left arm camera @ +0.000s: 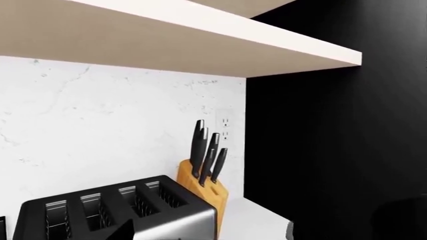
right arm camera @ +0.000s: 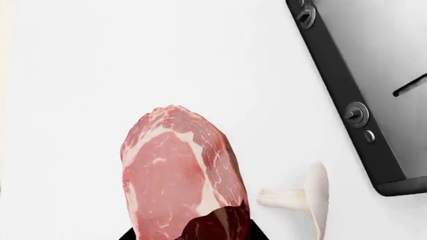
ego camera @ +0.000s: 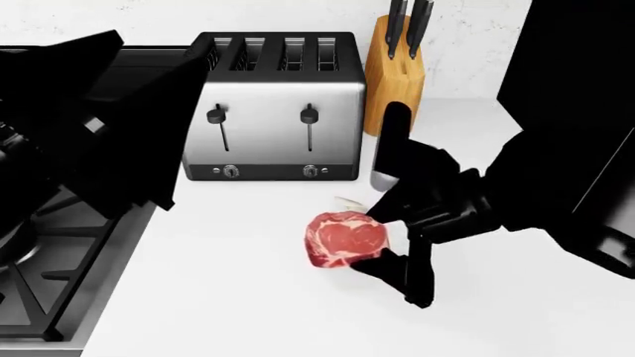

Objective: Place both pans onto different burners. Then place the mushroom and the steak on different pans.

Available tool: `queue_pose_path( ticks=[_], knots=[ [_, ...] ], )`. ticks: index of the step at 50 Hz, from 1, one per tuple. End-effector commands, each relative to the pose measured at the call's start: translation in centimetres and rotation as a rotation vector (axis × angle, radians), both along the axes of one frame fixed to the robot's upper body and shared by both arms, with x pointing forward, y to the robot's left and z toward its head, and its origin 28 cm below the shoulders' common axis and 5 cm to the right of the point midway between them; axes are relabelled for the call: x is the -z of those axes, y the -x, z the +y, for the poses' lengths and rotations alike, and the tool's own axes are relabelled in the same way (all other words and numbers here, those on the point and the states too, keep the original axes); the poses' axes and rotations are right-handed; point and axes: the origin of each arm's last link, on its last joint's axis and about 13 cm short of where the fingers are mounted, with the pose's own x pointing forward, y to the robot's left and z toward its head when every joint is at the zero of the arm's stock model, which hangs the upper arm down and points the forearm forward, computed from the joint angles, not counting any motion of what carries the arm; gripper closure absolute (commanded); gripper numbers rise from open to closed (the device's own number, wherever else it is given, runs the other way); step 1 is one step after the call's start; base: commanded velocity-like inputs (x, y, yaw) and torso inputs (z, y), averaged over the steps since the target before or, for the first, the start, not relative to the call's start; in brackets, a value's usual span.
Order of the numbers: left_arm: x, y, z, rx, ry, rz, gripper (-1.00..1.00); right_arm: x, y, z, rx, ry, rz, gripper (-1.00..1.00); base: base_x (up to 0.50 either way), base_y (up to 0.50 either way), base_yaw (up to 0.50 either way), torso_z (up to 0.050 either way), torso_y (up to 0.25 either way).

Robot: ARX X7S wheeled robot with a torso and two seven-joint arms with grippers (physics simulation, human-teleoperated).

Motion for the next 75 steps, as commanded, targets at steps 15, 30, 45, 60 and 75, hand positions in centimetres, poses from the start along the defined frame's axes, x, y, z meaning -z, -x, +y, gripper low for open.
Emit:
queue_pose_path(
  ticks=[15,30,45,60,75],
  knots=[
    [0.7,-0.6,-0.4,0.028,-0.003,0.031,-1.00,1.3,5.6,1.0,0.364,-0.251,-0.311,1.00,0.00,0.00,0.00,0.000,0.000],
    [0.4,-1.3,-1.7,0.052,-0.012,0.104,-1.00,0.7,10.8,1.0,0.609,-0.427,-0.499,1.00,0.00,0.00,0.00,0.000,0.000],
    [0.4,-3.6,-5.3,0.122,-0.129,0.236,-1.00,-1.3,14.3,0.0,0.707,-0.489,-0.694,1.00,0.00,0.00,0.00,0.000,0.000],
    [1.1,-5.7,-7.2,0.135,-0.203,0.356,-1.00,-3.4,16.5,-0.3,0.755,-0.511,-0.825,1.00,0.00,0.00,0.00,0.000,0.000],
    [1.7,-7.9,-8.8,0.172,-0.296,0.384,-1.00,-3.3,17.4,-0.2,0.747,-0.531,-0.841,1.00,0.00,0.00,0.00,0.000,0.000]
  ],
)
